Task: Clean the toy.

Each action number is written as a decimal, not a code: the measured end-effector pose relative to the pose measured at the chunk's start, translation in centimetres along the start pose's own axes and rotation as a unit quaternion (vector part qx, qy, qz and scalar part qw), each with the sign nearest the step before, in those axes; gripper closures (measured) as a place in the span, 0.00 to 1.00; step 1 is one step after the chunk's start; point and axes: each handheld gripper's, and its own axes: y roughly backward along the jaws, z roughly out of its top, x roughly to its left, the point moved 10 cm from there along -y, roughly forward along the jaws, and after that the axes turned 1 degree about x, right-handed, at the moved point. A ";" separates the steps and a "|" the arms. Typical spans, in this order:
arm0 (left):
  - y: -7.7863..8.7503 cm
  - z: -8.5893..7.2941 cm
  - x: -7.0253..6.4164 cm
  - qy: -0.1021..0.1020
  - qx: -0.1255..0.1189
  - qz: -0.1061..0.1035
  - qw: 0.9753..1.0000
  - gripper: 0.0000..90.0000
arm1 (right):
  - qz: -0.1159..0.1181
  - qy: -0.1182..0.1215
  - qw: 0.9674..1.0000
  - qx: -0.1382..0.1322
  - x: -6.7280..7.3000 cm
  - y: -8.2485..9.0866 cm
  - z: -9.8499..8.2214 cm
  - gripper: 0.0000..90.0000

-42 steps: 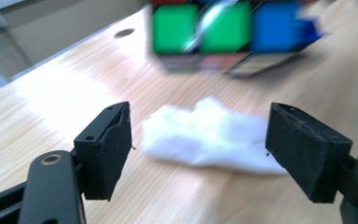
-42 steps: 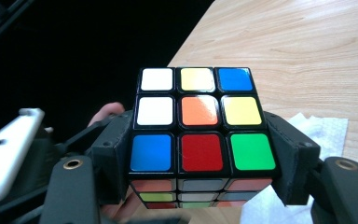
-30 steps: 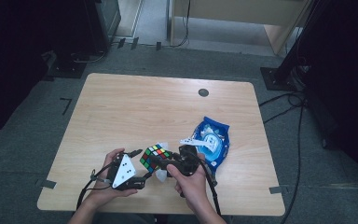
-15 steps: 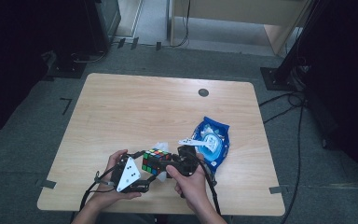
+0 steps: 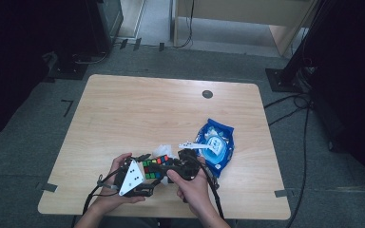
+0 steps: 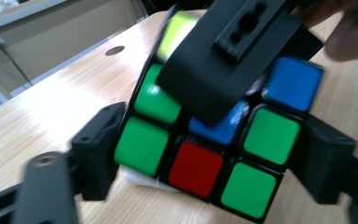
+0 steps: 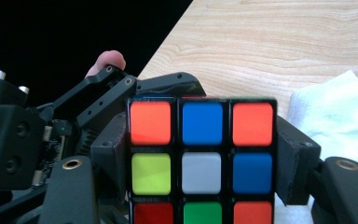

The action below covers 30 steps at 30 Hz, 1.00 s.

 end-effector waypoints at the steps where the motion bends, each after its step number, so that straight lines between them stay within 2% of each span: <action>1: 0.1 0.1 0.0 0.001 -0.003 -0.001 1.000 0.27 | 0.001 -0.001 1.000 0.002 0.1 0.0 -0.1 0.38; 6: 0.3 0.2 0.0 0.008 -0.011 -0.009 1.000 0.37 | 0.000 -0.003 1.000 -0.004 0.0 0.0 0.1 0.38; 11: 0.2 0.0 0.1 0.008 -0.008 -0.010 1.000 0.37 | 0.001 -0.003 1.000 0.001 -0.1 -0.1 0.0 0.38; 13: 0.2 -0.1 0.4 0.009 -0.006 0.000 1.000 0.37 | 0.001 -0.003 1.000 0.002 -0.1 -0.1 0.0 0.37; 16: 0.4 -0.3 1.4 0.016 -0.002 0.018 1.000 0.38 | -0.002 0.008 1.000 -0.004 -0.2 0.1 0.2 0.37; 20: 1.1 -1.0 3.6 0.042 0.003 0.041 0.998 0.38 | -0.002 0.019 0.998 -0.051 -0.1 1.3 1.4 0.37; 21: 1.3 -1.2 4.1 0.049 0.002 0.046 0.998 0.38 | -0.009 0.024 0.998 -0.062 -0.3 1.5 1.6 0.37; 23: 1.7 -1.5 4.9 0.061 0.002 0.053 0.997 0.38 | -0.035 0.043 0.996 -0.063 -0.8 1.3 1.6 0.37; 24: 1.9 -1.5 5.2 0.065 0.002 0.054 0.996 0.38 | -0.058 0.065 0.995 -0.058 -1.3 1.0 1.3 0.37; 25: 2.0 -1.5 5.4 0.070 -0.001 0.055 0.996 0.38 | -0.088 0.092 0.991 -0.051 -2.0 0.5 1.0 0.37; 27: 2.1 -1.5 5.6 0.077 -0.006 0.053 0.996 0.38 | -0.138 0.146 0.979 -0.036 -3.3 -0.6 0.1 0.39; 28: 2.2 -1.4 5.6 0.076 -0.007 0.053 0.996 0.38 | -0.151 0.165 0.974 -0.026 -3.9 -1.3 -0.3 0.40; 30: 2.1 -1.5 5.5 0.076 -0.006 0.052 0.996 0.38 | -0.168 0.191 0.967 -0.008 -4.9 -2.4 -1.2 0.43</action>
